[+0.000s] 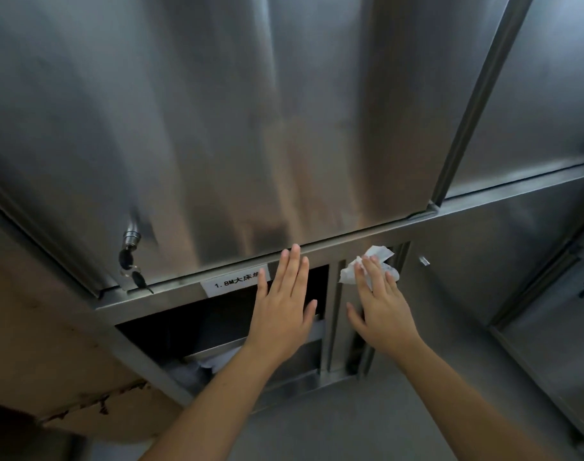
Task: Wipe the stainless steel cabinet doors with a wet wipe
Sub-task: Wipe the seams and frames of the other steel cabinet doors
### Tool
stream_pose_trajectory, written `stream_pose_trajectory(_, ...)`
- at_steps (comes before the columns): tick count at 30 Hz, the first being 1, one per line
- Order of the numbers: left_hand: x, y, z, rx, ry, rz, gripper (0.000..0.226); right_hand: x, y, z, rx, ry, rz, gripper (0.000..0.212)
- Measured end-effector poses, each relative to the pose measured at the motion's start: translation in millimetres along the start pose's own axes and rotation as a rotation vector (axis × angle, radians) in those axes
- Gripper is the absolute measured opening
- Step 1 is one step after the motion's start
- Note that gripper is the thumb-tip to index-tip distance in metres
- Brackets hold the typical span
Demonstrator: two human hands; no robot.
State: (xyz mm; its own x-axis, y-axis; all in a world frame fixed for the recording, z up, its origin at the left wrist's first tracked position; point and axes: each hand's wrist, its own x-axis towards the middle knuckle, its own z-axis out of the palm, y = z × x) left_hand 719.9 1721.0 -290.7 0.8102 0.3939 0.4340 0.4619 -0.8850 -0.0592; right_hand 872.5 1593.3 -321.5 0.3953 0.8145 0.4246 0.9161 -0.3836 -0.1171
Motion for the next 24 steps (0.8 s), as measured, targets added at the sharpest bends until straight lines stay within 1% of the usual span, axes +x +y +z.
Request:
stream_pose_trajectory(6,21,34,16,0.071,-0.011,-0.1,0.064,5,37,8,0.031,-0.02,-0.124,0.066)
stream_pose_trajectory(9,29,48,30,0.097,0.002,-0.128,0.064,4,55,18,0.021,-0.018,-0.183,0.066)
stream_pose_trajectory(12,32,54,48,0.138,0.03,-0.132,0.064,2,70,33,0.036,0.006,-0.205,0.066)
stream_pose_trajectory(15,35,51,65,0.195,0.101,-0.118,0.063,2,77,53,0.054,0.036,-0.223,0.067)
stream_pose_trajectory(17,36,49,75,0.19,0.161,-0.093,0.063,5,78,65,0.054,0.071,-0.223,0.069)
stream_pose_trajectory(24,41,29,103,0.253,0.369,-0.005,0.063,16,65,107,0.083,0.292,-0.305,0.068)
